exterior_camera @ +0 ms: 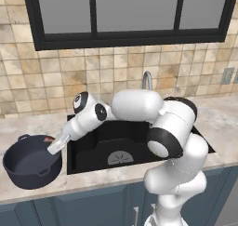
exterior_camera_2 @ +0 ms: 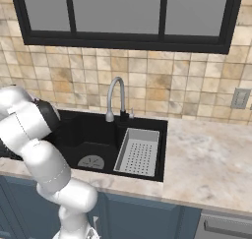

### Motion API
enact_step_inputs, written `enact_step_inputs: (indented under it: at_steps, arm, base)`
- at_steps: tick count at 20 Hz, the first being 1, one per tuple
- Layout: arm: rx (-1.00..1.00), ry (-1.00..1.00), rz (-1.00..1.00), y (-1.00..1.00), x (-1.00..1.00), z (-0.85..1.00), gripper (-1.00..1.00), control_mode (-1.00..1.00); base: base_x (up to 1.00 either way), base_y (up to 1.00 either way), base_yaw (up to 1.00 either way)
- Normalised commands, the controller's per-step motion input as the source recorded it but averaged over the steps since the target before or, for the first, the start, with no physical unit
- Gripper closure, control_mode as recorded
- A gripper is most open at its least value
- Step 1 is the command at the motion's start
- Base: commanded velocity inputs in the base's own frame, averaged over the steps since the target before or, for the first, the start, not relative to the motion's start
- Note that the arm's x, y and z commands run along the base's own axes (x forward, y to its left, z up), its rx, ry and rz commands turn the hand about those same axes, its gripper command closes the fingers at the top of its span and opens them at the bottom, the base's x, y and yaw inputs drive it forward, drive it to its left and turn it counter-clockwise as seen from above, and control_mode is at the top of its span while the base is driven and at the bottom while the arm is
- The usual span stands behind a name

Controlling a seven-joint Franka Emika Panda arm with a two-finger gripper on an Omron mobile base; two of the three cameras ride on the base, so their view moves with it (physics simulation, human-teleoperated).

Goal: Dump the mushroom from the pot into the sink. Then turn on the water and wash the mushroom. Then turn off the water and put the mushroom back in the pot.

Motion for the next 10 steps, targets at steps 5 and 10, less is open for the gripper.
enact_step_inputs:
  at_steps: [5, 10]
  arm:
    - [-0.25, 0.14, 0.08, 0.63, 0.07, 0.12, 1.0, -1.0]
    - [-0.2, 0.06, 0.04, 0.7, 0.25, 0.43, 1.0, -1.0]
  base:
    - [0.0, 0.0, 0.0]
    - [0.0, 0.0, 0.0]
